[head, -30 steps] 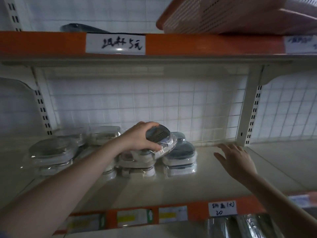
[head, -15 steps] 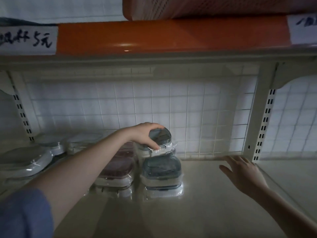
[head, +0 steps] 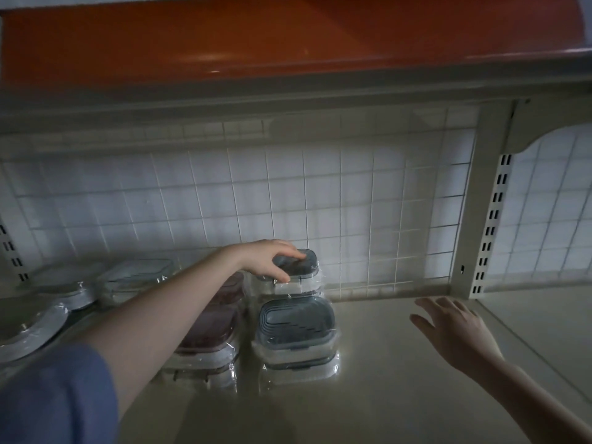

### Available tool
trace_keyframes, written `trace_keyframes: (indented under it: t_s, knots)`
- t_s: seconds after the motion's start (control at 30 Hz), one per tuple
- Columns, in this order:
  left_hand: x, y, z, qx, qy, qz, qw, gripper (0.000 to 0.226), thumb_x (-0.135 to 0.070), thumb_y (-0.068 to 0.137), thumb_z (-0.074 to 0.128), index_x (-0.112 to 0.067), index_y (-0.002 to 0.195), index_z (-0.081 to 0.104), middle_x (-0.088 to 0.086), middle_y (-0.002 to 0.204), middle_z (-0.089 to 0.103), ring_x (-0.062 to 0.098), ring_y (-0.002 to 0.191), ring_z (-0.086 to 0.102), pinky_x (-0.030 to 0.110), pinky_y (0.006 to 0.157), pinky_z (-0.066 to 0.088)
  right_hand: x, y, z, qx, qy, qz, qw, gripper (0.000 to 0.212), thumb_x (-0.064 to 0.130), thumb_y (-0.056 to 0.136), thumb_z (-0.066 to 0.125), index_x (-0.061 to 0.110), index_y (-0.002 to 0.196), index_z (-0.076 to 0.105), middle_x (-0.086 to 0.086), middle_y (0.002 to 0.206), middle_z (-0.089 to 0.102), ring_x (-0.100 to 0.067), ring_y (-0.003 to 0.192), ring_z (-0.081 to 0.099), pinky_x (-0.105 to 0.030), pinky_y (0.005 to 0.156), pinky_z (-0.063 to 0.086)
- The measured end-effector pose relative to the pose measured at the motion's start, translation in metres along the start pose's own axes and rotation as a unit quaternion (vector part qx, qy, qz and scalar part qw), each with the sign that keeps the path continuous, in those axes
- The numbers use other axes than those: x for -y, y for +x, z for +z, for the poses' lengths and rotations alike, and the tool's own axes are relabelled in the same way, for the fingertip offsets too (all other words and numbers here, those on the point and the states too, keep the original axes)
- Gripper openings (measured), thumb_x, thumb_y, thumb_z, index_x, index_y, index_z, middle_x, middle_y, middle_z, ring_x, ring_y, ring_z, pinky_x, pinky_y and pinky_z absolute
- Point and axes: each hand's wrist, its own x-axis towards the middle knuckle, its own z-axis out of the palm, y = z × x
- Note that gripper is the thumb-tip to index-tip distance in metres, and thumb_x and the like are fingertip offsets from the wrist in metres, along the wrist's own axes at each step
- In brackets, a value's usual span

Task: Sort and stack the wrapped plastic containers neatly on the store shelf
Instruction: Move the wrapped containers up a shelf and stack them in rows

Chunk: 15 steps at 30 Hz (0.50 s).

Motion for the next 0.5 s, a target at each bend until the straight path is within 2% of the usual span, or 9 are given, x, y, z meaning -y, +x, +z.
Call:
trace_keyframes:
  t_s: [0.13,0.23,0.3,0.5]
  knots:
    - [0.003,0.000,0.008,-0.034,-0.011,0.028,0.999,0.058,-0.018,0.089,0.065,-0.019,0.142,0.042,0.002,0.146,0.040,0.016,0.135,0.034,0.018,0.107,0.021,-0.001,-0.003,0.001,0.008,-0.013,0.007,1.000,0.045,0.050,0.094,0.040,0.029,0.133,0.048,0.001,0.121,0.057,-0.020,0.116,0.051,-0.031,0.090,0.038]
    - [0.002,0.001,0.012,-0.052,0.004,0.037,0.998,0.057,-0.018,0.090,0.064,-0.019,0.142,0.042,0.002,0.146,0.040,0.014,0.134,0.036,0.013,0.103,0.020,0.000,-0.007,0.003,0.016,-0.018,0.013,1.000,0.045,0.051,0.095,0.038,0.030,0.133,0.046,0.002,0.123,0.057,-0.020,0.116,0.050,-0.031,0.090,0.037]
    - [0.002,0.001,0.014,-0.065,0.019,0.034,0.997,0.056,-0.020,0.090,0.064,-0.020,0.142,0.043,0.001,0.145,0.041,0.014,0.132,0.038,0.015,0.103,0.023,0.001,-0.009,0.005,0.020,-0.019,0.013,1.000,0.045,0.051,0.095,0.038,0.030,0.133,0.046,0.002,0.124,0.056,-0.020,0.116,0.050,-0.031,0.091,0.037]
    - [-0.010,-0.011,0.029,-0.173,0.061,-0.027,0.983,0.052,-0.025,0.087,0.064,-0.025,0.137,0.049,-0.005,0.141,0.048,0.015,0.126,0.046,0.030,0.103,0.036,0.002,-0.019,0.001,0.025,-0.037,0.010,0.999,0.045,0.053,0.095,0.035,0.031,0.133,0.044,0.003,0.124,0.055,-0.019,0.116,0.050,-0.030,0.092,0.037]
